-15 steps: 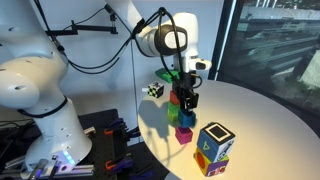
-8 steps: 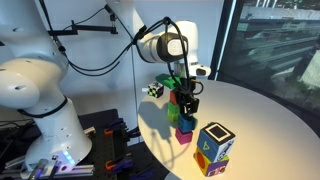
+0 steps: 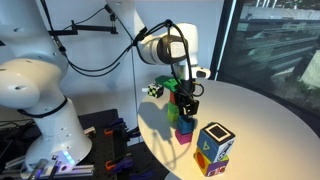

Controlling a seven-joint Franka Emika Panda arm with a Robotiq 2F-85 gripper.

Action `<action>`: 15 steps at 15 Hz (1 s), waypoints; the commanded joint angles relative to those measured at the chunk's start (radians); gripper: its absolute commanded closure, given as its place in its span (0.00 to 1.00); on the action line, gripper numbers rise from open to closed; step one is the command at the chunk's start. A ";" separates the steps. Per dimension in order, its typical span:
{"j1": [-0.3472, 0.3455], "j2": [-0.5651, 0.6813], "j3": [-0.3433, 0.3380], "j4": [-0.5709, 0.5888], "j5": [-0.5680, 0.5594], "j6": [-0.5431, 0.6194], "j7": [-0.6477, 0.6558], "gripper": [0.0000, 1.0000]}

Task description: Pick up the blue block and put it on the pink block

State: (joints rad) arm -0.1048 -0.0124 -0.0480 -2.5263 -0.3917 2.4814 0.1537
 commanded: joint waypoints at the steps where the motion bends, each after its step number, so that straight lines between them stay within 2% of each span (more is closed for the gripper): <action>1: 0.004 0.005 -0.017 0.002 -0.011 -0.002 -0.023 0.70; 5: 0.003 0.012 -0.022 0.000 -0.007 0.006 -0.032 0.70; 6: 0.003 0.012 -0.023 -0.002 -0.008 0.011 -0.035 0.51; 7: 0.004 0.009 -0.022 -0.005 -0.010 0.014 -0.037 0.20; 8: 0.004 0.005 -0.022 -0.007 -0.007 0.014 -0.042 0.20; 11: 0.008 -0.030 -0.019 -0.018 0.008 -0.007 -0.054 0.01; 15: 0.020 -0.103 -0.008 -0.035 0.063 -0.055 -0.078 0.00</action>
State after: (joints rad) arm -0.0990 -0.0320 -0.0574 -2.5342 -0.3765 2.4738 0.1149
